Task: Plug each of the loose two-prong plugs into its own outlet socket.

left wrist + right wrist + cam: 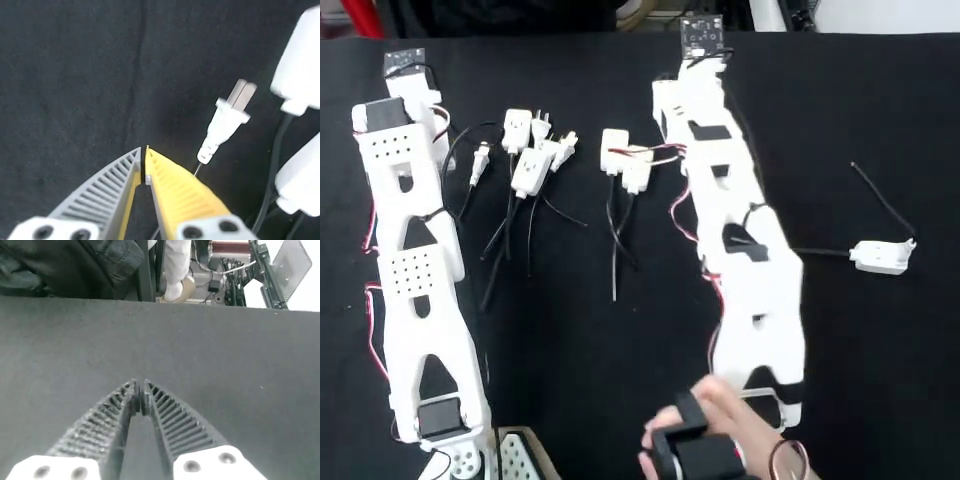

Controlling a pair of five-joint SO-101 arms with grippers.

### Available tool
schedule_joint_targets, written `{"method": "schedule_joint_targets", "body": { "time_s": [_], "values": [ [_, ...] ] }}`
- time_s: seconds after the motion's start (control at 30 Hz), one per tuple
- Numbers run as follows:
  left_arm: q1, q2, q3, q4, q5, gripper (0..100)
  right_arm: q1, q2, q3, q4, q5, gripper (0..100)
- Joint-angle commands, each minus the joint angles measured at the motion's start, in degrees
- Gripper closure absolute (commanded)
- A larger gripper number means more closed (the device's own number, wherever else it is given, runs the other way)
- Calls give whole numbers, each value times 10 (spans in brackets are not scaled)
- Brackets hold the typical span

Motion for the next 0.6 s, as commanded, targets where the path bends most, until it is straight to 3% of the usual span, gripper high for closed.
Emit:
{"method": "schedule_joint_targets", "body": {
  "time_s": [0.0, 0.23, 0.37, 0.57],
  "values": [
    [7, -93, 79, 5, 5, 972, 10, 78, -190, 65, -3, 986],
    [7, -298, 341, -4, 1, 970, 5, 250, -505, 185, -90, 985],
    [8, -337, 460, -65, -15, 970, 4, 342, -625, 158, -188, 985],
    [15, -363, 582, -138, -18, 970, 1, 407, -665, 126, -187, 985]
  ]
}}
